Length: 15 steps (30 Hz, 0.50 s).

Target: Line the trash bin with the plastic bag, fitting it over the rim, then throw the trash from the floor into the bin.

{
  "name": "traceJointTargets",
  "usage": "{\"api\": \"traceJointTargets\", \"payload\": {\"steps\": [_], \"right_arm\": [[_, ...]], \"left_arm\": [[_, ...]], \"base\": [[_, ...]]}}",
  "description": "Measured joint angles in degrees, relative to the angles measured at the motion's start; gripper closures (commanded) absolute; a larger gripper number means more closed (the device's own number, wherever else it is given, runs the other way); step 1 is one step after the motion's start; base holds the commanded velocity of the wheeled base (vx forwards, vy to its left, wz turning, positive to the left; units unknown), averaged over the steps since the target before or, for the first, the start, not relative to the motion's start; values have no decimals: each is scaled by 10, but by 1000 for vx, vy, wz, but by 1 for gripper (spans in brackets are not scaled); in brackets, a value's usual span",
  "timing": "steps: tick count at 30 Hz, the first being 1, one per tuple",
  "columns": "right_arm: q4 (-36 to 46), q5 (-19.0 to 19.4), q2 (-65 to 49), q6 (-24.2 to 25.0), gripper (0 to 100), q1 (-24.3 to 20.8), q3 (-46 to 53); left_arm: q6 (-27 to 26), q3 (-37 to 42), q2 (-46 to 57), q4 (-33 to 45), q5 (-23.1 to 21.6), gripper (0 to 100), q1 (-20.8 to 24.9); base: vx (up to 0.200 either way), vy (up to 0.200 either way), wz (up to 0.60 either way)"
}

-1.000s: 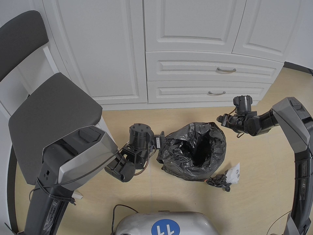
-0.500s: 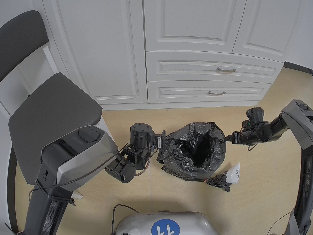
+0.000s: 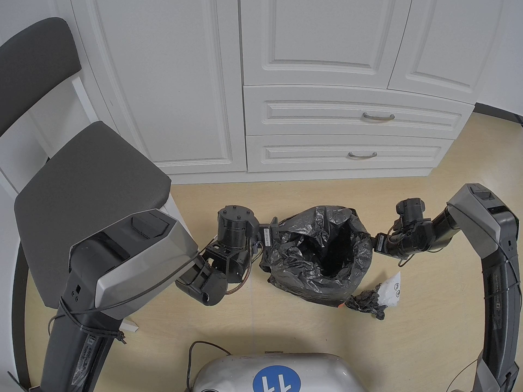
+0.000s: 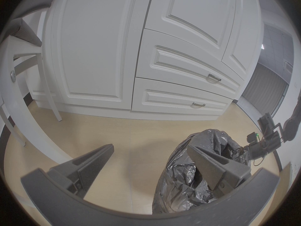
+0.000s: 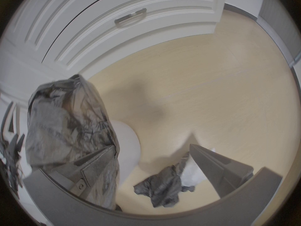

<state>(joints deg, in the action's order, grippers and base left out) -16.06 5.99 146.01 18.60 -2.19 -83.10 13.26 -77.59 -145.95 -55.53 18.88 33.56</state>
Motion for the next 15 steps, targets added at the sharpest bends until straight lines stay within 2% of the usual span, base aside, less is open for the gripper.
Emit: {"api": "traceJointTargets", "payload": {"steps": [3, 7, 15], "right_arm": [[3, -9, 26, 44, 0, -4, -46], [5, -32, 51, 78, 0, -6, -90], [21, -48, 79, 215, 0, -22, -182]], "left_arm": [[0, 0, 0, -4, 0, 0, 1], [0, 0, 0, -7, 0, 0, 2], [1, -1, -2, -8, 1, 0, 3]], "base": [[0, 0, 0], [0, 0, 0], [0, 0, 0]]}}
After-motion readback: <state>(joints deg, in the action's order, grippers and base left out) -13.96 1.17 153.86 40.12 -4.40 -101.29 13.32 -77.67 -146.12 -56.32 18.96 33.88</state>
